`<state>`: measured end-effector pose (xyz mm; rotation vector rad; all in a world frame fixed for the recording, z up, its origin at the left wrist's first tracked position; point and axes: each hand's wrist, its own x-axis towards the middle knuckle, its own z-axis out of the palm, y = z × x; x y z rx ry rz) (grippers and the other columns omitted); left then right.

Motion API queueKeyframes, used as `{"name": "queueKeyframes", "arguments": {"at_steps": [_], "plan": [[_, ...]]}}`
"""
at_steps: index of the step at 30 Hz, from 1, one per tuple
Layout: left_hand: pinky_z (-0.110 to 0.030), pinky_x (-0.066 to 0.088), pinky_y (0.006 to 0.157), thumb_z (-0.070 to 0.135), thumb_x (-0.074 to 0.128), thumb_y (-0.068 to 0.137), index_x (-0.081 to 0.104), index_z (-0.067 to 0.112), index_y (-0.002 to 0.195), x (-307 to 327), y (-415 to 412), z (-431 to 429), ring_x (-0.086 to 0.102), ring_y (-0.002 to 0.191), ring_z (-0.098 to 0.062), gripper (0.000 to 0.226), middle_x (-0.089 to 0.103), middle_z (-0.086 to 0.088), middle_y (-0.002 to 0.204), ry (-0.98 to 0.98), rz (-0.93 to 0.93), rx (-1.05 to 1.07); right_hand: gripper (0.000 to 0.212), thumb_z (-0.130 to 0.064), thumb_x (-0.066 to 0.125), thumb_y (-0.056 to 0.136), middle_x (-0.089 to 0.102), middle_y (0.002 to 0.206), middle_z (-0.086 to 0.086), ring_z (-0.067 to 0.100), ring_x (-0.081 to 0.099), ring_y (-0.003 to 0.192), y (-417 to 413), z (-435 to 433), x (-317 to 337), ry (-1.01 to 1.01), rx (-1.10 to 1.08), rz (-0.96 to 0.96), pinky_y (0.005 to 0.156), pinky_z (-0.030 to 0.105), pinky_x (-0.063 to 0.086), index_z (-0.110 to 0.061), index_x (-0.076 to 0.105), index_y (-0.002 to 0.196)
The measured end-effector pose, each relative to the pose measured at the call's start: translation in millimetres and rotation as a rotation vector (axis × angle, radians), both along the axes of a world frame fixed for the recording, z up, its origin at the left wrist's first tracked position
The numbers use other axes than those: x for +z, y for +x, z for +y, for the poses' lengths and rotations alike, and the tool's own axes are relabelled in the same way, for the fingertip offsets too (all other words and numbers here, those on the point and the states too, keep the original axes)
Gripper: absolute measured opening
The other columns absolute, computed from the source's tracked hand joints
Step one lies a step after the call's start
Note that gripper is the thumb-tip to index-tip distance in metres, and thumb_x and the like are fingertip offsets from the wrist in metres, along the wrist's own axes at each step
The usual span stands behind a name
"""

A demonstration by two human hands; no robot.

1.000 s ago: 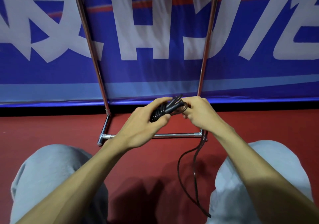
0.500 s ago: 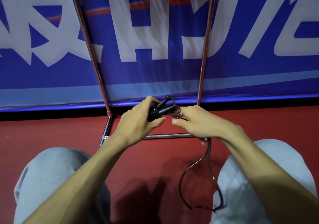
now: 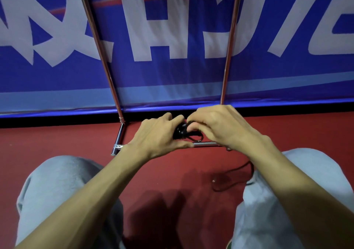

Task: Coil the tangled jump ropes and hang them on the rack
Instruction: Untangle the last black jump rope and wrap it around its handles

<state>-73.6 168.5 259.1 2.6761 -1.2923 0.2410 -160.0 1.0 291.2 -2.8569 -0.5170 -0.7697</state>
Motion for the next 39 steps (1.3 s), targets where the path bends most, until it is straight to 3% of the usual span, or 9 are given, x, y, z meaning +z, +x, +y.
{"name": "queueKeyframes", "arguments": {"at_steps": [5, 8, 13, 16, 19, 23, 28, 33, 39], "plan": [[-0.036, 0.047, 0.068, 0.073, 0.046, 0.075, 0.048, 0.029, 0.098, 9, -9, 4, 0.057, 0.076, -0.020, 0.050, 0.054, 0.009, 0.085, -0.087, 0.091, -0.118, 0.021, -0.048, 0.065, 0.073, 0.061, 0.068, -0.008, 0.006, 0.049, 0.062, 6, -4, -2, 0.357, -0.175, -0.025, 0.055, 0.036, 0.046, -0.029, 0.072, 0.072], [-0.034, 0.046, 0.068, 0.064, 0.050, 0.075, 0.046, 0.029, 0.091, 14, -15, 8, 0.052, 0.073, -0.016, 0.038, 0.051, 0.014, 0.083, -0.153, 0.157, -0.170, 0.026, -0.056, 0.069, 0.060, 0.065, 0.063, -0.009, 0.013, 0.058, 0.063, 12, -5, 1, 0.615, -0.207, 0.106, 0.063, 0.039, 0.049, -0.031, 0.072, 0.066], [-0.036, 0.050, 0.067, 0.065, 0.052, 0.068, 0.058, 0.027, 0.096, 12, -16, 11, 0.054, 0.069, -0.012, 0.048, 0.059, 0.013, 0.076, -0.297, 0.274, -0.154, 0.012, -0.036, 0.076, 0.071, 0.069, 0.063, -0.003, 0.019, 0.063, 0.065, 21, -11, -6, 0.677, -0.220, 0.200, 0.068, 0.041, 0.051, -0.029, 0.072, 0.063], [-0.035, 0.049, 0.063, 0.057, 0.069, 0.070, 0.053, 0.033, 0.108, 14, -18, 11, 0.051, 0.059, -0.008, 0.048, 0.063, 0.008, 0.073, -0.590, 0.404, -0.086, 0.019, -0.029, 0.057, 0.080, 0.067, 0.069, 0.000, 0.022, 0.061, 0.070, 26, -12, -12, 0.581, -0.183, 0.163, 0.067, 0.043, 0.050, -0.018, 0.070, 0.074], [-0.028, 0.043, 0.051, 0.042, 0.073, 0.079, 0.049, 0.040, 0.125, 22, -21, 10, 0.047, 0.048, -0.013, 0.052, 0.062, 0.002, 0.067, -0.738, 0.525, -0.074, 0.024, -0.022, 0.044, 0.087, 0.057, 0.065, -0.001, 0.013, 0.048, 0.064, 25, -6, -12, 0.536, -0.116, 0.137, 0.061, 0.031, 0.043, -0.016, 0.062, 0.071], [-0.025, 0.040, 0.045, 0.036, 0.073, 0.081, 0.059, 0.028, 0.104, 26, -18, 10, 0.048, 0.046, -0.017, 0.028, 0.056, 0.003, 0.061, -0.783, 0.568, -0.049, 0.021, -0.011, 0.048, 0.096, 0.063, 0.065, -0.019, -0.002, 0.054, 0.063, 24, -3, -11, 0.440, -0.108, 0.324, 0.061, 0.015, 0.036, -0.010, 0.068, 0.091], [-0.037, 0.039, 0.056, 0.049, 0.073, 0.078, 0.046, 0.033, 0.095, 18, 1, 16, 0.047, 0.055, -0.016, 0.035, 0.057, 0.007, 0.066, -0.630, 0.411, 0.075, 0.033, -0.035, 0.041, 0.099, 0.061, 0.064, 0.008, 0.017, 0.060, 0.050, 17, -1, -8, 0.405, -0.145, 0.522, 0.054, 0.025, 0.044, -0.019, 0.061, 0.079], [-0.033, 0.037, 0.064, 0.049, 0.066, 0.079, 0.047, 0.037, 0.105, 11, 13, 17, 0.058, 0.082, -0.023, 0.034, 0.060, 0.013, 0.080, -0.405, 0.287, 0.267, 0.024, -0.036, 0.041, 0.100, 0.057, 0.074, 0.001, 0.025, 0.062, 0.067, 12, 5, -11, 0.137, -0.139, 0.672, 0.074, 0.045, 0.052, -0.021, 0.052, 0.085], [-0.032, 0.037, 0.065, 0.041, 0.062, 0.082, 0.049, 0.033, 0.112, 2, 17, 7, 0.062, 0.094, -0.030, 0.033, 0.068, 0.001, 0.098, -0.182, 0.159, 0.278, 0.027, -0.038, 0.041, 0.099, 0.059, 0.097, 0.002, 0.029, 0.061, 0.092, 7, 10, -5, -0.183, -0.084, 0.253, 0.065, 0.035, 0.040, -0.017, 0.058, 0.103]]}}
